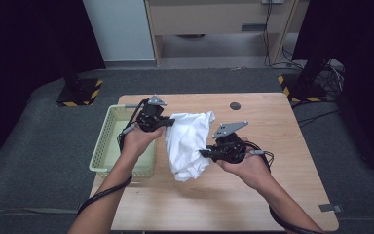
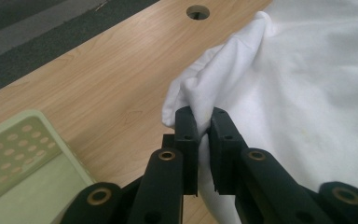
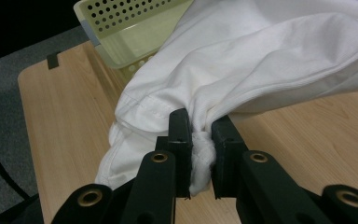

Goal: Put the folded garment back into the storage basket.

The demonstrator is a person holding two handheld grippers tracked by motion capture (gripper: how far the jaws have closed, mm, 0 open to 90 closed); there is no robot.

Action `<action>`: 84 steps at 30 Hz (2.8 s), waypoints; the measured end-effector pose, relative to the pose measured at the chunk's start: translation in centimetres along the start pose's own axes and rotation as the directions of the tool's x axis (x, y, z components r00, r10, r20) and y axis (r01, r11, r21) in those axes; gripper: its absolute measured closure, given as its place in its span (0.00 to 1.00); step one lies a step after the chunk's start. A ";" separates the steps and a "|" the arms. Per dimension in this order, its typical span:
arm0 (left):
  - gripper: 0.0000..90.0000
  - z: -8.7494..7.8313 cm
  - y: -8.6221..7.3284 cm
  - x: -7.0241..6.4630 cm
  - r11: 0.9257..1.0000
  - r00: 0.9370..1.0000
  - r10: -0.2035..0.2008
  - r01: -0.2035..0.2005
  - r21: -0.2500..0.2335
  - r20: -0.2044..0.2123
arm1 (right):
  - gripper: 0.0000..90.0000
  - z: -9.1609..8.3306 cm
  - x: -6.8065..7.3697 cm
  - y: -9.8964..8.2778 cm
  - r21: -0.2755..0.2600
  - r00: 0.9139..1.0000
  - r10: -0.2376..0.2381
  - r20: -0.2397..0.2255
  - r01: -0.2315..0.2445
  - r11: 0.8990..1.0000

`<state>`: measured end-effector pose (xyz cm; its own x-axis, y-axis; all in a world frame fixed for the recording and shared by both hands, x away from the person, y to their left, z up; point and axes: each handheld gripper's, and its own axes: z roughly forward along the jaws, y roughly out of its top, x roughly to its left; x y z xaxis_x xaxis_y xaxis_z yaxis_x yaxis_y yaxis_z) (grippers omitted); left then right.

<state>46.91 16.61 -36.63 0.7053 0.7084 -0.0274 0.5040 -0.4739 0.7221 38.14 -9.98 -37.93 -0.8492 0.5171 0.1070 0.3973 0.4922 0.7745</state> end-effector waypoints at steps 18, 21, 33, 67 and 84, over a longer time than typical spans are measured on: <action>0.93 -0.1 0.3 1.3 1.000 1.000 -0.006 0.006 0.003 0.002 | 0.90 0.8 -0.5 1.2 -0.002 1.000 0.008 -0.004 -0.008 1.000; 0.93 -0.3 0.0 1.5 1.000 1.000 -0.019 0.020 -0.007 0.004 | 0.90 1.0 -0.4 1.5 -0.001 1.000 0.004 -0.006 -0.004 1.000; 0.93 -1.2 -0.4 2.5 1.000 1.000 -0.026 0.026 -0.005 -0.014 | 0.90 2.0 0.1 2.4 0.005 1.000 -0.009 -0.017 0.009 1.000; 0.93 -5.7 -0.6 7.2 0.998 0.994 -0.066 0.065 -0.021 -0.083 | 0.90 4.7 1.0 7.8 -0.017 0.998 -0.052 -0.047 0.051 0.999; 0.93 -7.1 -1.0 9.2 0.998 0.992 -0.067 0.066 -0.018 -0.110 | 0.90 6.7 1.6 9.7 -0.023 0.996 -0.068 -0.053 0.066 0.998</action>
<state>49.32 27.32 -32.72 0.6109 0.7917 0.0001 0.5403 -0.4169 0.7309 42.92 0.28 -34.43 -0.8914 0.4446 0.0875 0.3319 0.5092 0.7941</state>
